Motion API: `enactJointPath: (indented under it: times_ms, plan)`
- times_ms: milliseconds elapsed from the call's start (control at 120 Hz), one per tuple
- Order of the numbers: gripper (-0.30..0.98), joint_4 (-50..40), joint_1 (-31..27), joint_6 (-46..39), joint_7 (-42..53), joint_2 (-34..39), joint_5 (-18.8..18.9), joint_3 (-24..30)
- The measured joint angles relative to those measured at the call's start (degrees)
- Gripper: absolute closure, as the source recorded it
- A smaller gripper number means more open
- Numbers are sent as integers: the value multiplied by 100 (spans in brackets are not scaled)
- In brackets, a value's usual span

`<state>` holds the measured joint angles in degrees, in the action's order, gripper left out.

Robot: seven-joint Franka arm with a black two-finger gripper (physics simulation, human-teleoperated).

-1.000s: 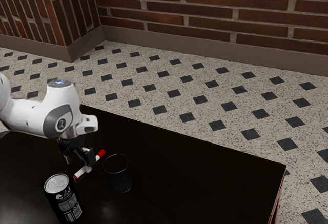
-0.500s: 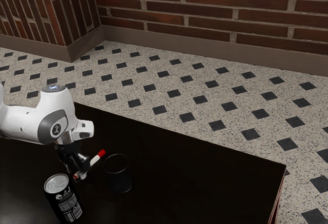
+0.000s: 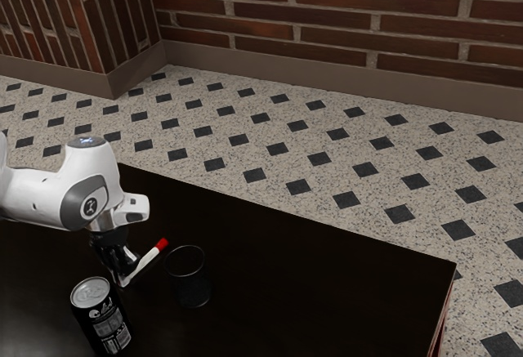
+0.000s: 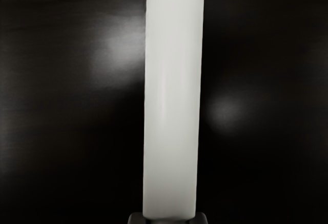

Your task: Put the marker into the pen holder.

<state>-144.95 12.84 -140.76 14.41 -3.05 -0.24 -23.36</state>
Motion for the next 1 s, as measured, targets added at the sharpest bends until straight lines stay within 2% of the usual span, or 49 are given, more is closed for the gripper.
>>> enactJointPath:
  times_ms: [467, 625, 733, 875, 1000]
  plan:
    - [76, 0, 8, -29, -195, -50, 87, -12]
    - [71, 8, 25, -32, -239, -84, 86, -10]
    - [75, 19, 10, -27, -253, -50, 81, -7]
    - [76, 116, 37, 88, -290, 325, 113, -39]
    - [77, 310, -91, 322, -332, 647, 149, 177]
